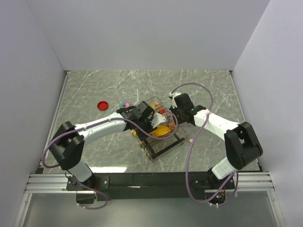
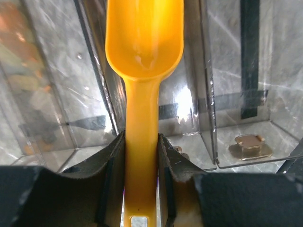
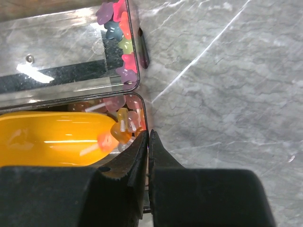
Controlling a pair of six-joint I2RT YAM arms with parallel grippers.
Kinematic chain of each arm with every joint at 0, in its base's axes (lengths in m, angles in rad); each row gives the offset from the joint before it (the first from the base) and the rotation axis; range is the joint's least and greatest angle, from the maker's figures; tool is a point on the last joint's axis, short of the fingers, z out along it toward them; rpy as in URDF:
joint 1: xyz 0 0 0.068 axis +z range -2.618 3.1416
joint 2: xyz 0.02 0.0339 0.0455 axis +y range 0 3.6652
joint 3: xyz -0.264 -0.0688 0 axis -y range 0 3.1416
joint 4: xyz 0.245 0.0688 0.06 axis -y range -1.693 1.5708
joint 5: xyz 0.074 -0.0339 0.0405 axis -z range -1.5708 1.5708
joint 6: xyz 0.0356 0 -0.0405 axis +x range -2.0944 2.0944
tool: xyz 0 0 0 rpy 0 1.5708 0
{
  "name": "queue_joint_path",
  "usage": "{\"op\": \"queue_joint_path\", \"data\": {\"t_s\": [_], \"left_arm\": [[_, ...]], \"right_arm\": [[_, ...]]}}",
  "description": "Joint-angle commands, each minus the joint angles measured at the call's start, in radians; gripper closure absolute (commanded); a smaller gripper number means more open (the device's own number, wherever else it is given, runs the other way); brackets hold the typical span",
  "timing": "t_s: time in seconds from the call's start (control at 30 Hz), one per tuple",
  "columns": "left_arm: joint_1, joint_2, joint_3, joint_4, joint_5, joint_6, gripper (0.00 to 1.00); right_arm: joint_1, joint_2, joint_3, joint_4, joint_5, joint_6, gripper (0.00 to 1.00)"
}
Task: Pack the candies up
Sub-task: Scoop the fake candies from the storage box.
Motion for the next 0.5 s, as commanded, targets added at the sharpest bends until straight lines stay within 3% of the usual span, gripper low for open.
{"op": "queue_joint_path", "data": {"t_s": [0.0, 0.23, 0.47], "left_arm": [[-0.011, 0.068, 0.071, 0.141, 0.047, -0.048, 0.99], [-0.011, 0.046, 0.062, 0.262, 0.111, -0.159, 0.99], [-0.011, -0.092, -0.012, 0.397, 0.108, -0.252, 0.99]], "right_arm": [[0.029, -0.027, -0.018, 0.064, -0.110, 0.050, 1.00], [0.030, -0.028, -0.042, 0.110, -0.161, 0.082, 1.00], [0.030, -0.037, -0.065, 0.134, -0.159, 0.099, 1.00]]}}
